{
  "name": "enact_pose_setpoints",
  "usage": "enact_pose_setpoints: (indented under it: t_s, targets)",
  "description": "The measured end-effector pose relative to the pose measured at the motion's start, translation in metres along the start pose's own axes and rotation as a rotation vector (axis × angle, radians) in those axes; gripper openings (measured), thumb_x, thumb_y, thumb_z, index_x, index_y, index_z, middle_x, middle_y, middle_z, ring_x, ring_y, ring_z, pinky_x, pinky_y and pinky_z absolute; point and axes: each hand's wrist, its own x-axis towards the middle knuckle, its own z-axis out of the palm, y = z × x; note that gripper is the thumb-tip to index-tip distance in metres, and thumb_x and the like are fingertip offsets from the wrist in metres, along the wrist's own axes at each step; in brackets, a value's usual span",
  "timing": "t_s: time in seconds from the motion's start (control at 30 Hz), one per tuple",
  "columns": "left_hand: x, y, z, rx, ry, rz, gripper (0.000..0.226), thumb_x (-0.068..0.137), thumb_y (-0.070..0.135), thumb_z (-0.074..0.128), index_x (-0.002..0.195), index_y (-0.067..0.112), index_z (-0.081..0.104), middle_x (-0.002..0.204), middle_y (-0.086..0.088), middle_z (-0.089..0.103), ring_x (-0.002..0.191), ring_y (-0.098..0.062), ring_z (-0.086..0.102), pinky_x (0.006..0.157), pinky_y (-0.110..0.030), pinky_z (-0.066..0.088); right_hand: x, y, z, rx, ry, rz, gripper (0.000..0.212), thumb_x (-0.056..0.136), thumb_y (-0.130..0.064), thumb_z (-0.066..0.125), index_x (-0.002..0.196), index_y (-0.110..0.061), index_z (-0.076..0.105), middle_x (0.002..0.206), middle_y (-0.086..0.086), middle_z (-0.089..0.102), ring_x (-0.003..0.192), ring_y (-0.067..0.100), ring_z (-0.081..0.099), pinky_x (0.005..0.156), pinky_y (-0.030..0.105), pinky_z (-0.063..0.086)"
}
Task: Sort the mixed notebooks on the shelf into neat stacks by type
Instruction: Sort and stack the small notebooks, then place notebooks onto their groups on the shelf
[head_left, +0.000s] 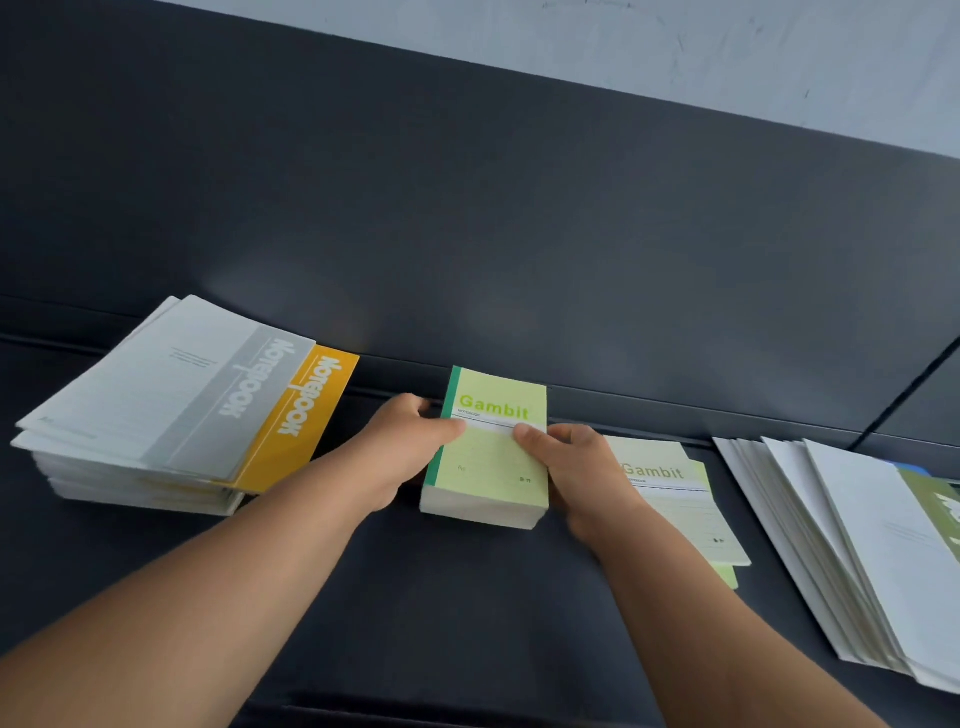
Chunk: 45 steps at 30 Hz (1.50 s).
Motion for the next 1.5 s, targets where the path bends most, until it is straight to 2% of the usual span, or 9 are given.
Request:
enact_pose_setpoints:
  t_s: [0.1,0.4,0.63,0.77,0.87,0.97,1.07,1.27,1.5]
  targets:
    - [0.005,0.001,0.007,0.033,0.031,-0.033,0.060,0.095,0.028,0.059,0.146,0.014,0.032,0.120,-0.002,0.059,0.095,-0.014,0.052,0.066,-0.026,0.039,0.001,-0.002,0.003,-0.002,0.019,0.033,0.083,0.062,-0.052,0.078,0.129,-0.009,0.054,0.111,0.007,0.070,0.091,0.024,0.072,0.061,0.028,0.055]
    - [0.013,-0.004,0.007,0.164,0.024,-0.033,0.067,0.097,0.034,0.053,0.153,0.017,0.018,0.144,-0.004,0.044,0.104,-0.015,0.042,0.080,-0.031,0.033,-0.006,-0.009,0.007,-0.099,0.080,-0.031,0.078,0.085,-0.037,0.072,0.148,-0.010,0.035,0.139,0.002,0.051,0.115,0.020,0.055,0.087,0.030,0.043]
    - [0.011,-0.008,0.010,0.144,0.077,0.013,0.068,0.097,0.035,0.053,0.152,0.018,0.018,0.136,-0.003,0.051,0.076,-0.004,0.048,0.051,-0.020,0.034,-0.008,-0.011,0.010,-0.207,0.150,-0.114,0.072,0.087,-0.036,0.070,0.147,-0.012,0.038,0.136,0.002,0.055,0.103,0.017,0.056,0.080,0.028,0.043]
    - [0.007,-0.010,0.003,0.215,0.108,0.149,0.069,0.098,0.040,0.048,0.153,0.019,0.014,0.148,-0.004,0.040,0.106,-0.013,0.051,0.076,-0.027,0.043,-0.017,-0.022,0.009,-0.236,0.175,-0.150,0.065,0.091,-0.040,0.063,0.145,-0.013,0.040,0.101,-0.009,0.062,0.104,0.018,0.055,0.086,0.028,0.041]
    - [-0.005,-0.011,-0.012,0.302,0.137,0.289,0.071,0.096,0.041,0.051,0.153,0.022,0.013,0.155,-0.001,0.032,0.135,-0.018,0.040,0.105,-0.038,0.040,-0.034,-0.035,0.016,-0.333,0.219,-0.278,0.035,0.092,-0.042,0.058,0.124,-0.028,0.054,0.110,-0.013,0.056,0.112,0.020,0.050,0.085,0.028,0.042]
    - [-0.023,-0.009,-0.037,0.343,0.227,0.428,0.070,0.094,0.038,0.054,0.152,0.024,0.017,0.155,0.004,0.030,0.139,-0.014,0.034,0.112,-0.037,0.033,-0.057,-0.051,0.037,-0.347,0.175,-0.460,0.053,0.095,-0.037,0.058,0.144,-0.022,0.042,0.143,-0.009,0.046,0.137,0.012,0.038,0.108,0.029,0.034]
    - [-0.036,-0.007,-0.072,0.430,0.384,0.500,0.068,0.094,0.038,0.054,0.151,0.024,0.020,0.153,0.004,0.033,0.139,-0.013,0.033,0.109,-0.032,0.030,-0.079,-0.063,0.071,-0.303,0.039,-0.574,0.055,0.096,-0.032,0.057,0.147,-0.023,0.037,0.150,-0.009,0.039,0.137,0.006,0.036,0.107,0.022,0.030]
    - [-0.037,-0.024,-0.146,0.720,0.536,0.408,0.070,0.094,0.044,0.053,0.150,0.014,0.025,0.154,-0.007,0.032,0.141,-0.025,0.028,0.111,-0.037,0.026,-0.085,-0.056,0.146,-0.384,-0.141,-0.580,0.052,0.096,-0.030,0.058,0.144,-0.021,0.041,0.135,-0.015,0.048,0.128,0.003,0.041,0.106,0.025,0.035]
    - [-0.023,-0.054,-0.209,0.984,0.522,0.132,0.066,0.094,0.052,0.044,0.144,0.010,0.030,0.150,-0.015,0.031,0.138,-0.030,0.029,0.109,-0.044,0.028,-0.057,-0.037,0.202,-0.482,-0.143,-0.366,0.060,0.090,-0.046,0.056,0.142,-0.019,0.041,0.148,0.006,0.039,0.138,0.025,0.037,0.108,0.049,0.039]
